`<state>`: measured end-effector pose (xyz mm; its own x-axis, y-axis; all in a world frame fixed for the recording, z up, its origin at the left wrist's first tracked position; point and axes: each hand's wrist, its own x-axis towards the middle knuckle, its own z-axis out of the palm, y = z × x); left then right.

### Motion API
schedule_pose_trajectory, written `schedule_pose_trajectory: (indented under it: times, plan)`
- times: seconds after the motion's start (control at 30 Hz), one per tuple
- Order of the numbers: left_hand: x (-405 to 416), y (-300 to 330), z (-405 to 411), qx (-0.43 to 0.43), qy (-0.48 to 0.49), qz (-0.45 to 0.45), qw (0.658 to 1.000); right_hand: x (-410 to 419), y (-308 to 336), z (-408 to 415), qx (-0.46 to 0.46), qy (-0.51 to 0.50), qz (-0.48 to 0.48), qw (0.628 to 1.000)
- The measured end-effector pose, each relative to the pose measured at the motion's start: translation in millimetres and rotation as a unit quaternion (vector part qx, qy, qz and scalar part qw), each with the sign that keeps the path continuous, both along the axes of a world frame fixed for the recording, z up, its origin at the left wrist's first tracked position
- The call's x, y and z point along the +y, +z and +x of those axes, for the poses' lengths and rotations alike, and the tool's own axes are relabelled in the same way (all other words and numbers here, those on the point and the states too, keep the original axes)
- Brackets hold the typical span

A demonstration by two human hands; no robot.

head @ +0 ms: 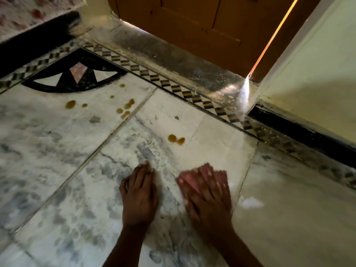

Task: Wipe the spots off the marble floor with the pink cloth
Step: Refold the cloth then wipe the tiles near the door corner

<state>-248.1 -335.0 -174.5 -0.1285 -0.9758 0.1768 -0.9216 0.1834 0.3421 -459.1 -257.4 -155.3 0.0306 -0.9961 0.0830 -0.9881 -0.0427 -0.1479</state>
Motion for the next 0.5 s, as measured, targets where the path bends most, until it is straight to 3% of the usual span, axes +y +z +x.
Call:
schedule_pose_trajectory:
  times: [0.07,0.1,0.17,0.23,0.33,0.43,0.5]
  plan:
    - [0.1,0.4,-0.8,0.009,0.005,-0.005,1.0,19.4,3.5,-29.5,0.012,-0.019,0.029,0.999]
    - [0.6,-1.0,-0.9,0.008,0.008,-0.006,1.0,8.3,-0.7,-44.9,0.018,-0.077,0.045,0.996]
    - [0.6,-4.2,-0.6,-0.005,0.026,-0.01,1.0,-42.6,-13.4,-51.6,-0.012,-0.225,0.038,0.974]
    - [-0.8,-5.3,-2.5,-0.005,0.033,-0.02,0.999,-101.4,-21.0,-25.1,-0.045,-0.282,0.036,0.958]
    - [-3.4,-4.1,8.7,0.029,0.006,-0.029,0.999,-105.9,-19.3,31.3,-0.035,-0.141,0.039,0.989]
    - [-26.9,7.9,48.8,0.011,0.021,-0.023,0.999,-26.5,-5.6,38.5,-0.008,0.014,-0.007,1.0]
    - [-46.1,11.8,85.4,-0.055,0.054,0.001,0.997,-3.6,-2.1,14.6,-0.012,-0.009,-0.01,1.0]
